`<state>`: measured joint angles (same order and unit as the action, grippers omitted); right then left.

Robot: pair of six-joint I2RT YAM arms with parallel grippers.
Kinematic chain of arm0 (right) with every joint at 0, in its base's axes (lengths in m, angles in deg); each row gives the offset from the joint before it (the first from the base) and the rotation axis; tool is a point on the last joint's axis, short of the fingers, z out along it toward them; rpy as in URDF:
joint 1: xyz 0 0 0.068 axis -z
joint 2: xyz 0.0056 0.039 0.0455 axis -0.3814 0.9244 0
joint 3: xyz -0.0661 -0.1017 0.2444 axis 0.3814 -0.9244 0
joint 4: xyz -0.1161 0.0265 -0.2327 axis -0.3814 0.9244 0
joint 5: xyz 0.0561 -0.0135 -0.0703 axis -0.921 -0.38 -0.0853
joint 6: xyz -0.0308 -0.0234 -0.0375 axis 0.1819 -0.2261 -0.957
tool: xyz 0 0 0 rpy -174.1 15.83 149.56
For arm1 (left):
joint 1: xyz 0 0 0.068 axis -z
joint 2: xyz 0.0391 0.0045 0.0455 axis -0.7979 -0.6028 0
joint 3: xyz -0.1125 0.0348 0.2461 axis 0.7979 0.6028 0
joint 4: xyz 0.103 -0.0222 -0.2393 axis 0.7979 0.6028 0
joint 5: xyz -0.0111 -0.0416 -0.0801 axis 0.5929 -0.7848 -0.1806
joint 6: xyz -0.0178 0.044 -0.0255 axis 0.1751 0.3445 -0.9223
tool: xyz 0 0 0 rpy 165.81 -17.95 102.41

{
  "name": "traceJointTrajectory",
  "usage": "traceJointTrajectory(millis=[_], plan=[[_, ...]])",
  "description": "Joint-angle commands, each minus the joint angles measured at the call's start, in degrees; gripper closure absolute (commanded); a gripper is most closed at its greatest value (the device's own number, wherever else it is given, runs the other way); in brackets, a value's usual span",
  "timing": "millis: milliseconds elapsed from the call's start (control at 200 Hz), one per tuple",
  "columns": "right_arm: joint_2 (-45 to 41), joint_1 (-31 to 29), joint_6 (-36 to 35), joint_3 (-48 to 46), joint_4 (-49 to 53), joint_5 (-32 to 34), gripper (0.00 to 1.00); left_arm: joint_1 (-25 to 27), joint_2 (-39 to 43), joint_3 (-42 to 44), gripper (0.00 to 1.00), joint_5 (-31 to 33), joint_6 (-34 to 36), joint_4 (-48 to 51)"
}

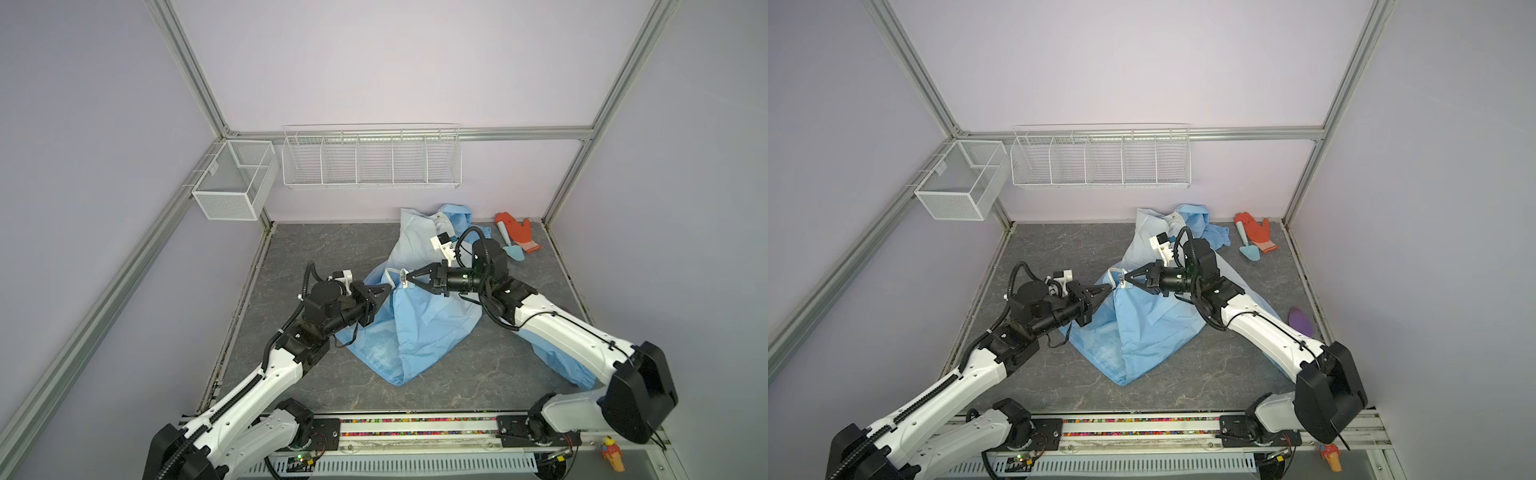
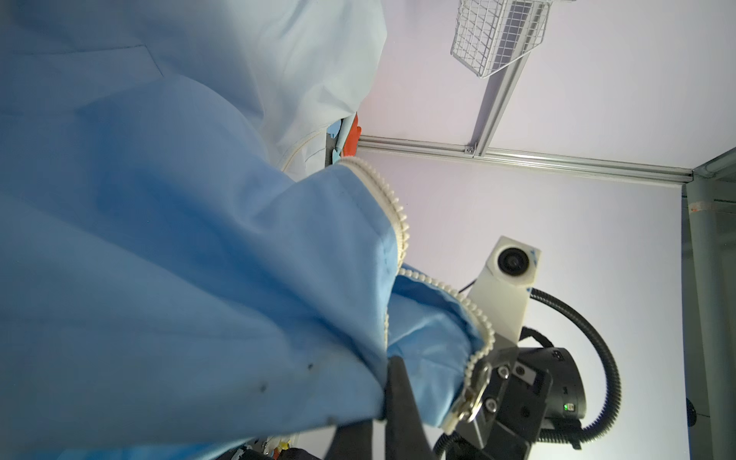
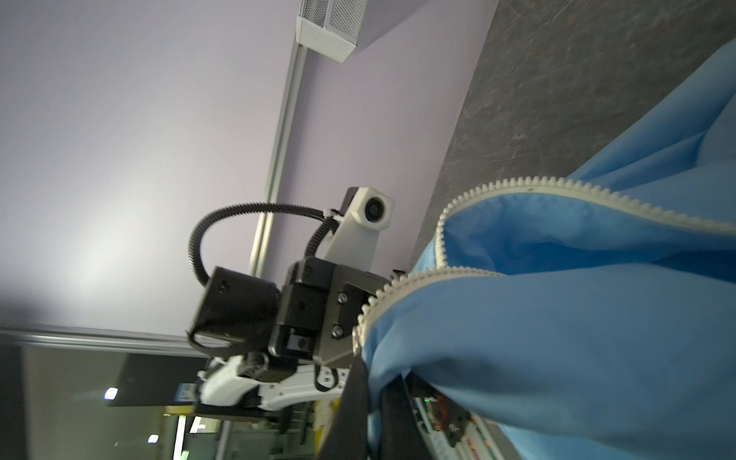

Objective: Zip up the jacket

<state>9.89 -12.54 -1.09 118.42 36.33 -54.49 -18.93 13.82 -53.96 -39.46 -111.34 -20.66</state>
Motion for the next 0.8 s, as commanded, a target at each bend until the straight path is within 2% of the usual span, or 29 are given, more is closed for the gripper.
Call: traceJointTrajectory(millis=[0, 75, 205, 320, 395, 465, 570, 665, 795], plan=[[1.6, 2.6, -15.9, -2.8, 8.7, 5.7, 0.94, -0.7, 0.3, 1.3, 1.00, -0.9, 1.0, -4.0], [1.5, 2.4, -12.1, -4.0, 1.0, 5.2, 0.94, -0.8, -0.4, 1.0, 1.00, -1.5, 1.1, -4.5], [0.5, 0.9, -12.5, -2.2, -4.4, 5.7, 0.94, -0.9, -1.1, -0.6, 1.00, -1.9, 2.4, -4.9], [-4.8, 0.3, -12.7, -0.1, -14.4, 1.4, 0.94, -1.0, -0.9, -1.2, 1.00, -2.5, 3.4, -5.6], [-11.7, -1.4, -20.7, 0.4, -10.1, 6.0, 0.94, -1.3, 0.0, -0.9, 1.00, -2.4, 4.4, -5.3], [-13.3, -1.3, -27.2, -3.0, -3.9, 10.5, 0.94, -1.9, 0.5, 0.1, 1.00, -1.8, 4.6, -6.7], [-7.4, 1.7, -25.2, -7.1, -5.3, 16.4, 0.94, -2.4, -1.1, 1.3, 1.00, -2.5, 3.7, -10.5], [-2.8, 1.8, -24.9, -2.6, -6.1, 15.3, 0.94, -2.4, -3.4, -0.4, 1.00, -4.0, 4.2, -11.2], [-3.5, 0.6, -28.7, -0.3, -8.3, 17.4, 0.94, -2.4, -5.3, -3.6, 1.00, -4.7, 5.8, -10.9]])
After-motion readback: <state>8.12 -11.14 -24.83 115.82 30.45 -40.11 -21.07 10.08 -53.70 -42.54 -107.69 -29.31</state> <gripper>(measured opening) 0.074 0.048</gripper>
